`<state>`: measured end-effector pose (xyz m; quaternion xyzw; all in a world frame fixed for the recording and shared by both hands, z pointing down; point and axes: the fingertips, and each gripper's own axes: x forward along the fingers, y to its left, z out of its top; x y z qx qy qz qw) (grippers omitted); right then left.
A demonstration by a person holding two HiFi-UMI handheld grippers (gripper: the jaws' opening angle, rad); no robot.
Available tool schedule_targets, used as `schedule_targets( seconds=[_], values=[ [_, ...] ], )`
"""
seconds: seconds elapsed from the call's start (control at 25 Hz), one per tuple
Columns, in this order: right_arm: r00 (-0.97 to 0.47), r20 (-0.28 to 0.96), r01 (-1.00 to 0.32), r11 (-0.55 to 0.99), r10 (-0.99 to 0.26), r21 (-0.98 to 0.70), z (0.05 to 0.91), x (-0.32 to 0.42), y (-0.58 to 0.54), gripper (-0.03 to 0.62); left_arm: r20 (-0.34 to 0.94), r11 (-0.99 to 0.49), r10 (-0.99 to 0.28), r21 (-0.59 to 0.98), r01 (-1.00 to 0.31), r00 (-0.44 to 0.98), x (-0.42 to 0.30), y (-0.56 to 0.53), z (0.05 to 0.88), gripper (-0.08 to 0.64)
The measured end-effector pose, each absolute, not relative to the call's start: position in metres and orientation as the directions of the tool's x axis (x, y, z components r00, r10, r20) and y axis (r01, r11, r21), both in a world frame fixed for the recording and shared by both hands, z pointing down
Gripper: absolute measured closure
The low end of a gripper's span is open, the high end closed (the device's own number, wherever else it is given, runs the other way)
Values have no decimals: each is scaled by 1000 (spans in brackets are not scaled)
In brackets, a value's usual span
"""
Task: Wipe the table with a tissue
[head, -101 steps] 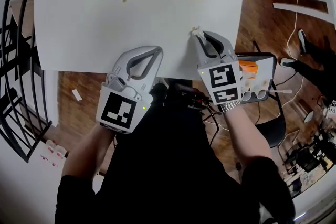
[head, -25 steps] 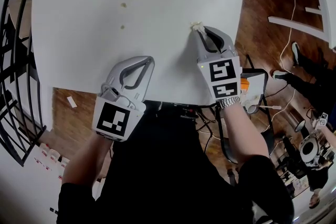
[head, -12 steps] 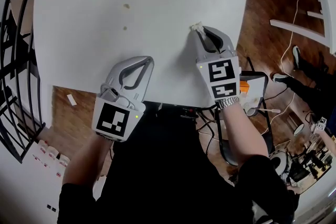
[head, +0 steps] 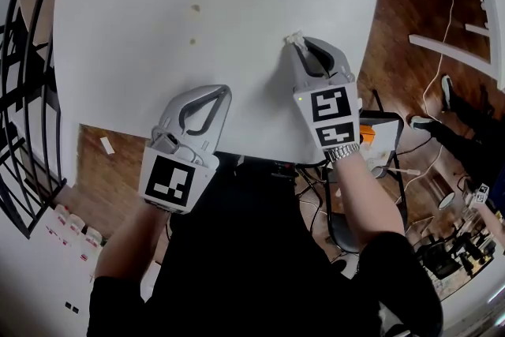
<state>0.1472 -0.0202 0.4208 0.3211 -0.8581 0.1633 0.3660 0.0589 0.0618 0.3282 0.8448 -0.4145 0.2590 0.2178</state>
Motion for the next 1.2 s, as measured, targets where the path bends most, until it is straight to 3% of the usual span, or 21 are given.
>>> schedule_targets(
  seconds=[0.52,1.2],
  values=[
    [-547,726,-658,750,-417,-66,420,135,-20,538,615,-552,-607,129,-824,503,54,60,317,544],
    [-495,709,-731,682,-502,-27,388,128,-6,538,561,-634,-586,132,-762,584,43,59,303,544]
  ],
)
